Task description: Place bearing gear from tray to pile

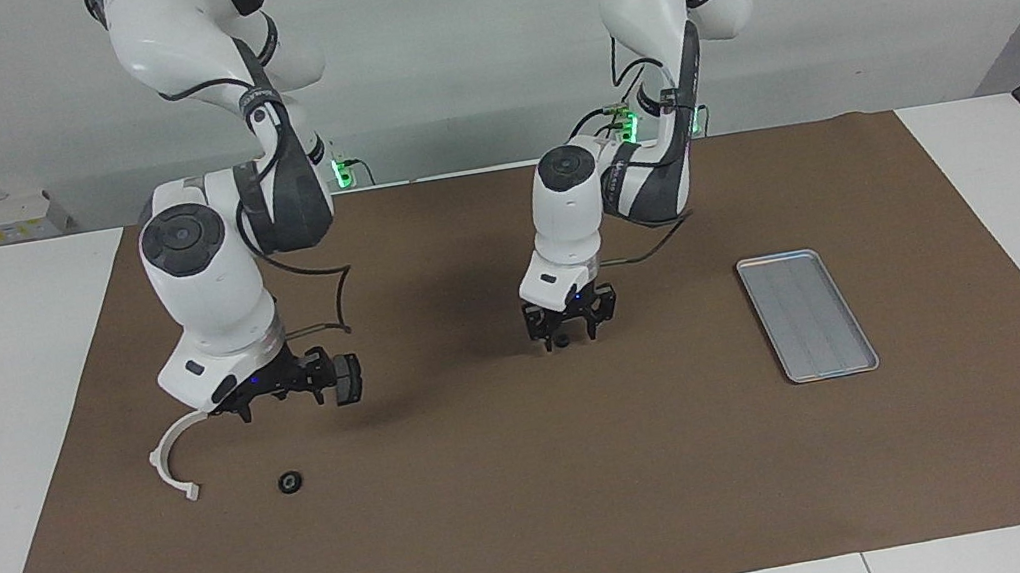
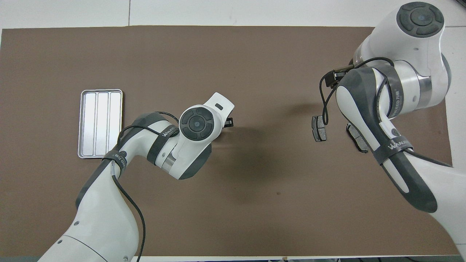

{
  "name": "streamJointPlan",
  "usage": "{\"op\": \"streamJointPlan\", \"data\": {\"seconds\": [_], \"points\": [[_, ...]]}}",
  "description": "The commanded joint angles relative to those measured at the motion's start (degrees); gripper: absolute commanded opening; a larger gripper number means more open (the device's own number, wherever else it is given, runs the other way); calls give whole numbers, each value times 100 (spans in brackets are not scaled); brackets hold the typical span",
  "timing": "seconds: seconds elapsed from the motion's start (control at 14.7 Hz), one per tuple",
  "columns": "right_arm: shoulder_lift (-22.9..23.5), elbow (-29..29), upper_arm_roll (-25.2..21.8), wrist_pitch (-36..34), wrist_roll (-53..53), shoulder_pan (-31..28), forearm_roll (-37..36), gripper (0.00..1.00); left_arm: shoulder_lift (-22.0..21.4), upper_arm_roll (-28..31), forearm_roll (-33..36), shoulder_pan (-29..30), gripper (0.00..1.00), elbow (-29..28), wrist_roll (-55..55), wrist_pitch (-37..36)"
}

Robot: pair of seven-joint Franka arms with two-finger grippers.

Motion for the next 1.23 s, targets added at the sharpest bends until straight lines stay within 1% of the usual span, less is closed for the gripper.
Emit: {"op": "streamJointPlan", "data": {"seconds": [0.0, 0.07, 0.14, 0.27, 0.34, 0.41, 0.48, 0.54, 0.61, 0.75, 0.82, 0.95, 1.09, 1.16], "points": [[-30, -67, 407, 2, 798, -49, -53, 100, -52, 44, 153, 94, 95, 131, 72, -258], [-22, -67, 626, 10, 1430, -40, -62, 100, -131, 71, 153, 295, 96, 253, 290, -459], [-4, -76, 776, 28, 1985, 116, -62, 100, -315, 62, 118, 645, 97, 359, 675, -714], [22, -84, 787, 72, 2786, 529, -53, 100, -911, 1, -13, 1488, 97, 718, 1606, -1686], [31, -84, 787, 107, 3077, 679, -53, 100, -1140, 18, -206, 1832, 98, 1086, 2142, -2170], [40, -84, 795, 124, 3306, 794, -53, 100, -1308, 96, -286, 2035, 100, 1429, 2547, -2541], [40, -84, 804, 125, 3526, 899, -53, 100, -1475, 184, -295, 2359, 100, 1711, 2821, -2797], [48, -84, 813, 133, 3815, 1065, -45, 100, -1616, 176, -304, 2728, 100, 1922, 3041, -2895], [75, -93, 813, 229, 4175, 1276, -10, 100, -1765, 168, -339, 3019, 100, 2003, 3200, -2913], [206, -85, 813, 501, 4800, 1637, 96, 100, -2134, 220, -339, 3258, 100, 1995, 3438, -3018], [242, -67, 813, 590, 5081, 1760, 96, 100, -2179, 212, -339, 3398, 100, 1995, 3613, -3332], [627, 38, 795, 713, 5740, 2094, 44, 100, -2293, 211, -339, 3479, 100, 1995, 3992, -4402], [1153, 589, 787, 705, 6294, 2375, 0, 100, -2565, 203, -348, 3479, 100, 1724, 4028, -5116], [1365, 792, 787, 705, 6419, 2464, -9, 100, -2723, 194, -348, 3479, 100, 1496, 4054, -5180]]}}
